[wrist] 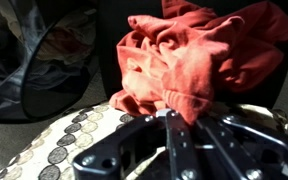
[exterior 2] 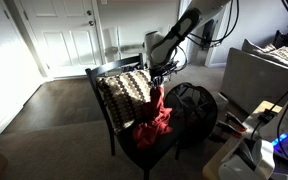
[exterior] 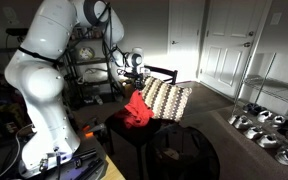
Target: Put the red t-shirt in the black bag.
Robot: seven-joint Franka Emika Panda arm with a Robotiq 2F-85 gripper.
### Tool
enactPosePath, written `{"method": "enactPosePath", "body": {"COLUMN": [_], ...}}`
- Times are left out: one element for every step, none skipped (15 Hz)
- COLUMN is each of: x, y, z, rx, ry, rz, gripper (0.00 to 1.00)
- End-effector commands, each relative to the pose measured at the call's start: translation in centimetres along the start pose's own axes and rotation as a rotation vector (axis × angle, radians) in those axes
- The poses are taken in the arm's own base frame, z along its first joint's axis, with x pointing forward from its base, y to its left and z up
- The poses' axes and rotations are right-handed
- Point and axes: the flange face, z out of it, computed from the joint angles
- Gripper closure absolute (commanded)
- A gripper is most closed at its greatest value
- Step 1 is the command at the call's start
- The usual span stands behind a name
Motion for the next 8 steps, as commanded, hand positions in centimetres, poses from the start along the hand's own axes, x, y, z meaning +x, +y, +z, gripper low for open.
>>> {"method": "enactPosePath", "body": {"x": [-4.3,-4.9,-5.4,-5.6,-6.1,-6.6,-6.9,-7.3], "y": [3.2,3.9,4.7,5.3,5.9,6.5,7.0,7.7], "z": [-4.6,-5.6,-6.5,-7.3,-8.1,-8.6,-9.1,-9.4], "rx": [0.000,-0.007,-0.013,-0.019,-0.025,-0.033,-0.041,-0.054], "ry": [0.060,0.073,0.082,0.090,0.098,0.102,0.109,0.115], "rz": [0.114,0.140,0.165,0.191,0.211,0.229,0.248,0.284], "gripper": [0.99,0.99,0.99,0.99,0.99,0.99,0.99,0.99]}}
